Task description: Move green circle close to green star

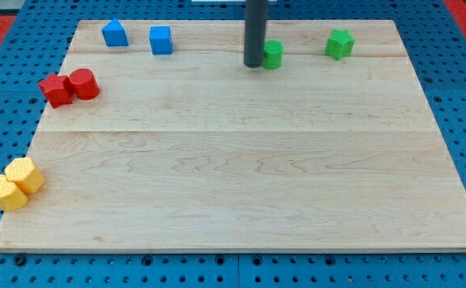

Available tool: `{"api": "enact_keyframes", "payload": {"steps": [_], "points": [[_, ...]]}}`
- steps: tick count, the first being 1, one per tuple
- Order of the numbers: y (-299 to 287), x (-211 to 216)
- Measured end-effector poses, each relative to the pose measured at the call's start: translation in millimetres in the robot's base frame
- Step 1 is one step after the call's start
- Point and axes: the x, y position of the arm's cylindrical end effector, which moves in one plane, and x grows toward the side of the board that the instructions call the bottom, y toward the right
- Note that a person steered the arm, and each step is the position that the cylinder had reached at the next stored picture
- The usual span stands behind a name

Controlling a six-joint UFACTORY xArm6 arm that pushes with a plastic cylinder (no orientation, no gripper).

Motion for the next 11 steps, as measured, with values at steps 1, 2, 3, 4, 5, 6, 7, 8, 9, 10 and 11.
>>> {"api": "enact_keyframes", "payload": {"steps": [1, 2, 3, 4, 5, 6, 7, 8, 9, 10, 11], "points": [[-6.2, -29.2], [59.6, 12.7], [57.9, 23.5], [63.6, 55.8], [100.2, 91.0], [118.8, 52.1], [125.4, 47.9], [144.5, 27.8], [157.7, 13.9], [158.1, 63.0], [158.2, 75.1]]}}
